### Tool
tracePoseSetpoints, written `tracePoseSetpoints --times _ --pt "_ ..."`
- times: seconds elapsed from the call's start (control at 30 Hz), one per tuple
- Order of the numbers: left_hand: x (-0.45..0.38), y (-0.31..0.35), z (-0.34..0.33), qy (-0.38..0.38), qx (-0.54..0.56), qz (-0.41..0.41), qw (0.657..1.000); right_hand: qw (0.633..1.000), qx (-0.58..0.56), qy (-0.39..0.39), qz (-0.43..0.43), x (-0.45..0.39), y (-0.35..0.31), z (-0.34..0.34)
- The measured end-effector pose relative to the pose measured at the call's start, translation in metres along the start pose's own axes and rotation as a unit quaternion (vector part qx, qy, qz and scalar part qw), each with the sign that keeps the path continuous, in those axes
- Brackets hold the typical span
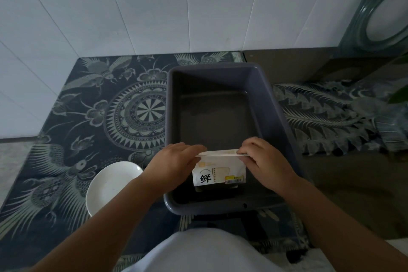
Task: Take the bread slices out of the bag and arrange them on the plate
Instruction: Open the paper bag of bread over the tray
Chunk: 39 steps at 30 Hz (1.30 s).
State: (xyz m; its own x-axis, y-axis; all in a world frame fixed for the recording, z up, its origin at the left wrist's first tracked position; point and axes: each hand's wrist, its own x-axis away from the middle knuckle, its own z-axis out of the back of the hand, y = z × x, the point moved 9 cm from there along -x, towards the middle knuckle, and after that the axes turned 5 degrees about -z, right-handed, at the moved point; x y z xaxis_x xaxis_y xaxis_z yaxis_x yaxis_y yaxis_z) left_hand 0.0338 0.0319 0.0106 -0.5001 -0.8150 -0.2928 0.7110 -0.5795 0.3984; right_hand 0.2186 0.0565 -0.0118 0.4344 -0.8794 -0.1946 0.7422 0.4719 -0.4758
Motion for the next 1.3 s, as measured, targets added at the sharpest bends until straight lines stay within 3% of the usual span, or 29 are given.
tracePoseSetpoints --times 0.17,0.4,0.57,0.87,1.03,1.3 --pt "0.006 -0.007 0.004 0.018 0.046 0.059 0.997 0.994 -0.094 -0.013 -0.06 -0.002 0.008 0.002" --pt "-0.003 0.015 0.007 -0.003 -0.019 -0.026 0.999 0.976 -0.171 -0.041 -0.129 -0.001 0.02 -0.008" --pt "-0.003 0.02 0.011 0.015 -0.038 -0.042 0.998 0.992 -0.097 -0.013 -0.079 0.0 0.011 -0.003" --pt "0.012 0.016 0.012 0.035 0.042 -0.017 0.998 0.999 0.036 0.01 0.025 0.01 -0.018 0.012" --pt "0.008 0.009 0.014 0.031 0.077 0.018 0.996 0.999 0.032 0.007 0.037 0.003 -0.029 0.022" --pt "-0.01 0.0 0.015 0.009 0.095 0.044 0.994 0.995 -0.042 -0.069 -0.054 -0.019 -0.008 0.018"
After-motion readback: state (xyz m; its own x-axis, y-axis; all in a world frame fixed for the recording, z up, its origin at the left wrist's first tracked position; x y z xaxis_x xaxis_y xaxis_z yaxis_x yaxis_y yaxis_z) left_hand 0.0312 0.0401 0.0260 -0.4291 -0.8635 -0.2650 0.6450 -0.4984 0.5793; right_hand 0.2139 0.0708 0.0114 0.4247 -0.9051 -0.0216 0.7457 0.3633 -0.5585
